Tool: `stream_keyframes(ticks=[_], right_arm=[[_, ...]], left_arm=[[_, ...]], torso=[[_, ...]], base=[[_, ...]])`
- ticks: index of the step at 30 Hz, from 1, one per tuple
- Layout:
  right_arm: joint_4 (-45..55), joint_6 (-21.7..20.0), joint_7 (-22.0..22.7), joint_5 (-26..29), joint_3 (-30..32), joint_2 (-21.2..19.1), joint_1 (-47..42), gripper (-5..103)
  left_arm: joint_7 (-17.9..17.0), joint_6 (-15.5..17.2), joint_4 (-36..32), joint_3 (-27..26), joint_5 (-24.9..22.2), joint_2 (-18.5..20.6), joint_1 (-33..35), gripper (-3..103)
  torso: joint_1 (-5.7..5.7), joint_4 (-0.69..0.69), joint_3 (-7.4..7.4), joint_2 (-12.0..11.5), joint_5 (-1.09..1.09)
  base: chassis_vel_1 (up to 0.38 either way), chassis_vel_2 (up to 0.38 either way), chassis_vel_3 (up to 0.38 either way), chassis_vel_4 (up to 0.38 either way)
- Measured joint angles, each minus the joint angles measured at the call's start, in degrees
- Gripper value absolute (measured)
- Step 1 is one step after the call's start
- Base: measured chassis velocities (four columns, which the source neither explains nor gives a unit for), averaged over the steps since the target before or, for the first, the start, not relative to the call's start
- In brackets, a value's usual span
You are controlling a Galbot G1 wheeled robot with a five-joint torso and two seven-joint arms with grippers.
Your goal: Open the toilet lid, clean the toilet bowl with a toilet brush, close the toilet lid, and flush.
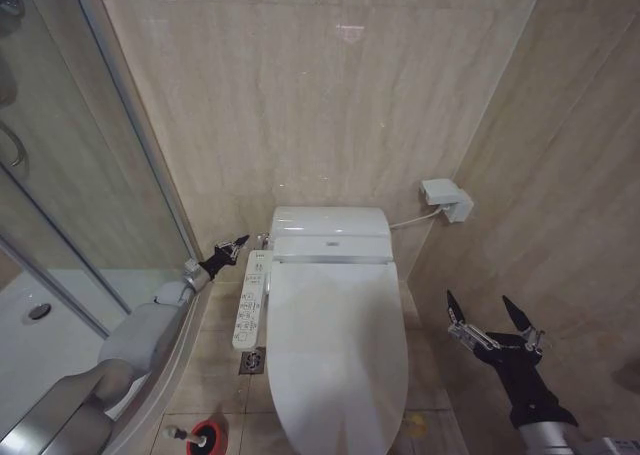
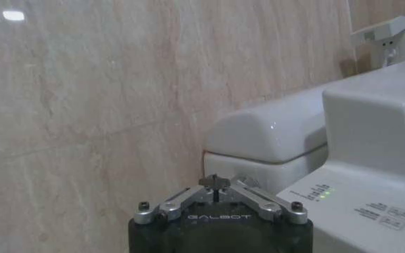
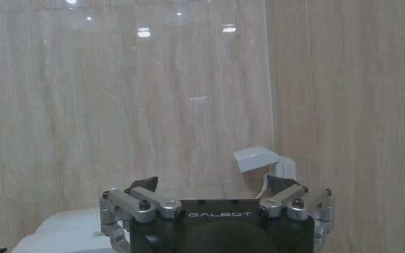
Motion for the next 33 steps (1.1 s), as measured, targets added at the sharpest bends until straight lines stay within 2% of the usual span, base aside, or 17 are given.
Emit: stream_keyframes(ticks=[9,19,33], right_arm=[[0.0,0.0,0.0,0.0,0.0,0.0,0.0,100],[0.0,0.0,0.0,0.0,0.0,0.0,0.0,100],[0.0,0.0,0.0,0.0,0.0,0.0,0.0,100]], left_arm=[[0.23,-0.03,-0.27,0.26,0.08,-0.06,0.37,0],[2.02,-0.68,-0.29,1.34,0.0,0.5,0.56,0],[3.78,-1.28,0.57,4.47,-0.17,-0.36,0.12,0]], torso=[[0.03,0.0,0.01,-0.01,-0.02],[-0.01,0.0,-0.01,0.0,0.0],[0.0,0.02,-0.01,0.0,0.02]], base=[[-0.078,0.077,0.074,-0.072],[-0.003,0.006,0.002,-0.004],[0.0,0.0,0.0,0.0]])
